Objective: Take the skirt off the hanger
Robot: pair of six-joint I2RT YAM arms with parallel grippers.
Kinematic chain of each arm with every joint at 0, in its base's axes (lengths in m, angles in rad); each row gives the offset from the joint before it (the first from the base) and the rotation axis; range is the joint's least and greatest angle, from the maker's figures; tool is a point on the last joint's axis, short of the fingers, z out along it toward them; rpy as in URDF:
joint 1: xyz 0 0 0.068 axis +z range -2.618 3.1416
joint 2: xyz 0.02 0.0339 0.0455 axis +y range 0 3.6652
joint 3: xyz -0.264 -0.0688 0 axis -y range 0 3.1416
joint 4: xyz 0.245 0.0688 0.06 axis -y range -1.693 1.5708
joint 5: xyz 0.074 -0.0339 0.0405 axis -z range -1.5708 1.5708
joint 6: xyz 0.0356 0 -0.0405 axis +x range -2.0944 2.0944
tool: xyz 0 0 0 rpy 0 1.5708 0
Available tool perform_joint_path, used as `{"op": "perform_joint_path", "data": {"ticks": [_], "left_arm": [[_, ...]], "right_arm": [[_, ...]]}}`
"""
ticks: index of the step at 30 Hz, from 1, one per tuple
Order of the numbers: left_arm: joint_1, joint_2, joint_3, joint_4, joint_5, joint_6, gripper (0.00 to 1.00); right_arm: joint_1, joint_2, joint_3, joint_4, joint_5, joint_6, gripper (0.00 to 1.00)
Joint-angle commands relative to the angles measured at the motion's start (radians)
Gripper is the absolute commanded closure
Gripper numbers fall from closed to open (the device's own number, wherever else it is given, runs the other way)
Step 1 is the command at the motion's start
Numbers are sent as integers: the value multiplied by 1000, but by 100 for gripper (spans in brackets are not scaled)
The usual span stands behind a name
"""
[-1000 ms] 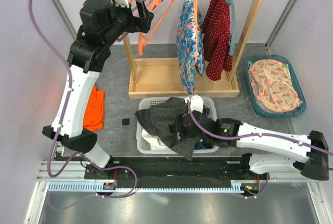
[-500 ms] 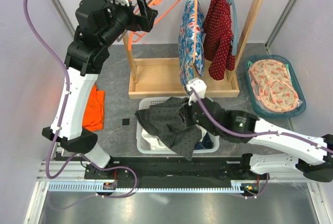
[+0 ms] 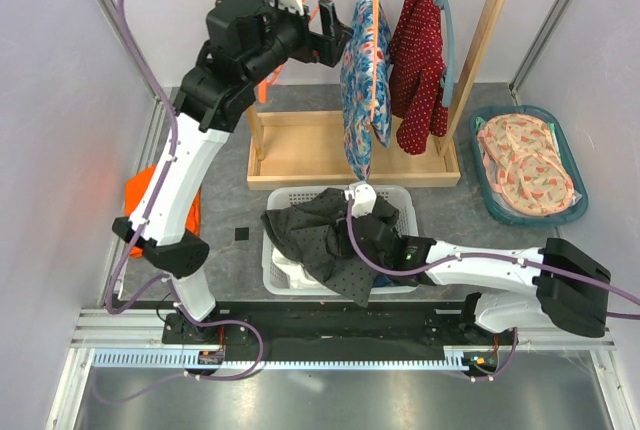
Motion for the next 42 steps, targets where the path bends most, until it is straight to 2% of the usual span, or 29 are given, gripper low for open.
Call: {"op": "perform_joint_path", "data": {"ticks": [1,5,6,9,17,26,28,32,35,37,38,42], "left_arm": [[-51,46,58,46,-1,-4,0],[-87,83,72,55,-31,-1,0],[-94,89,71,61,-42,-1,0],[-108,103,58,67,-61,7,0],[-119,135,25,84,-91,25,0],[-125,207,12,95,-108,53,2],[-125,211,12,98,-110,62,11],[-125,204,14,101,-121,65,63],[-125,197,6,100,-133,71,82],[-125,191,8,101,-142,76,89],[-125,186,11,101,-148,79,98],[-125,169,35,115,-168,97,98]], "right_arm": [[0,16,-110,88,-79,128,96],[-2,-36,-145,85,-78,130,66],[-2,-57,-149,84,-76,129,46],[-2,-82,-146,62,-67,122,28],[0,-126,-149,51,-82,118,26],[-2,-261,-142,5,-73,112,27],[-2,-274,-139,-11,-67,109,28],[-2,-313,-135,-34,-61,103,30],[-2,-338,-112,-60,-55,86,32],[-3,-350,-86,-82,-56,70,33],[-2,-363,-74,-91,-59,64,32],[-2,-392,11,-165,-59,5,30]]}}
